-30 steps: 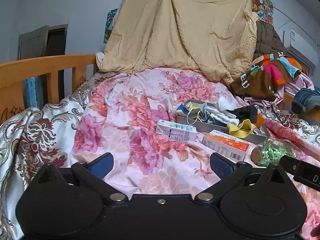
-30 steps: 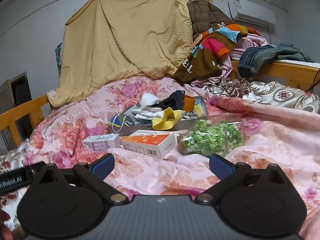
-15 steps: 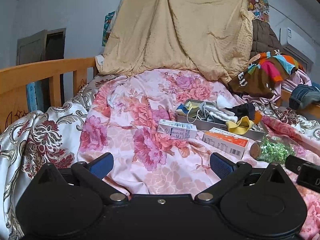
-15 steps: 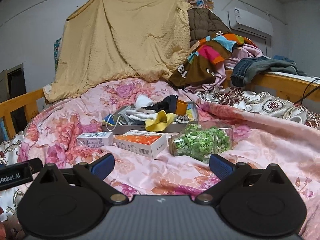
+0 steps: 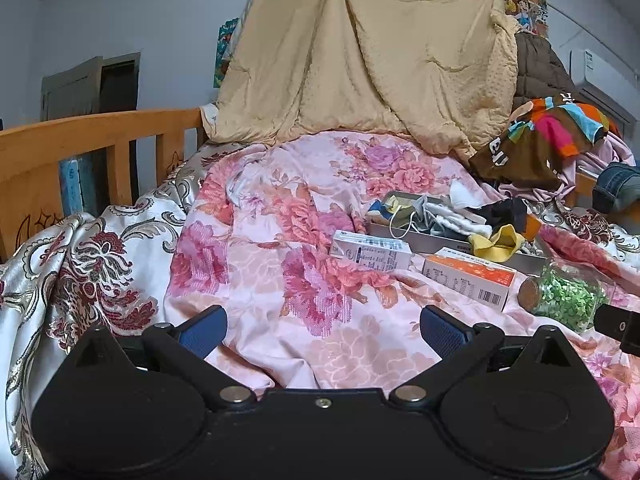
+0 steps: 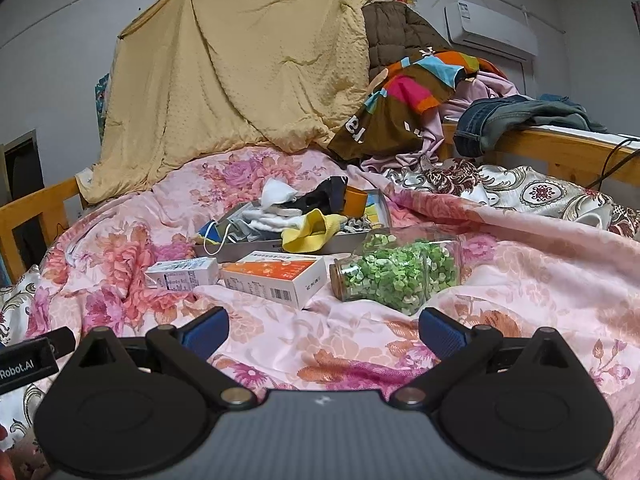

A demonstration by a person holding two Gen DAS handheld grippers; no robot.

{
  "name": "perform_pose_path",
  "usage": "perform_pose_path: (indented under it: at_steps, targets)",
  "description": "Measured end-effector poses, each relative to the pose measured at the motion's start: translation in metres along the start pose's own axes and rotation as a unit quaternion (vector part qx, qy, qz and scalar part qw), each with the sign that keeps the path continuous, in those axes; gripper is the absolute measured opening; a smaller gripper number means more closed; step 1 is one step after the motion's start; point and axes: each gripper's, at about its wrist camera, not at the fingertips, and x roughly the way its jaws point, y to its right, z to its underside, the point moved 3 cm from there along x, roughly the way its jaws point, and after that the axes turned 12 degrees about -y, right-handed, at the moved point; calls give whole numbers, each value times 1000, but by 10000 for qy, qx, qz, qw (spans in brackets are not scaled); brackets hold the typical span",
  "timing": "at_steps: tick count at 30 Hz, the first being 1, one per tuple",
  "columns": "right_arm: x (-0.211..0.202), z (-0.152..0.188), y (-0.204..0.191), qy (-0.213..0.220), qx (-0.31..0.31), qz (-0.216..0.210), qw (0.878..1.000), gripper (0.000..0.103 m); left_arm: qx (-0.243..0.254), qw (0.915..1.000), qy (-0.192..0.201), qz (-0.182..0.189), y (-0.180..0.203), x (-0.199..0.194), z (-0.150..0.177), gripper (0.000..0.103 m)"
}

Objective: Organize soft objects

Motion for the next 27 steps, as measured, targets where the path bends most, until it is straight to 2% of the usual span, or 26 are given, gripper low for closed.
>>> perform_pose_path:
  at_steps: [27]
  targets:
    - [2, 1, -2, -5, -50, 11, 10000, 103, -1, 10000, -32, -75, -2, 3, 1, 102]
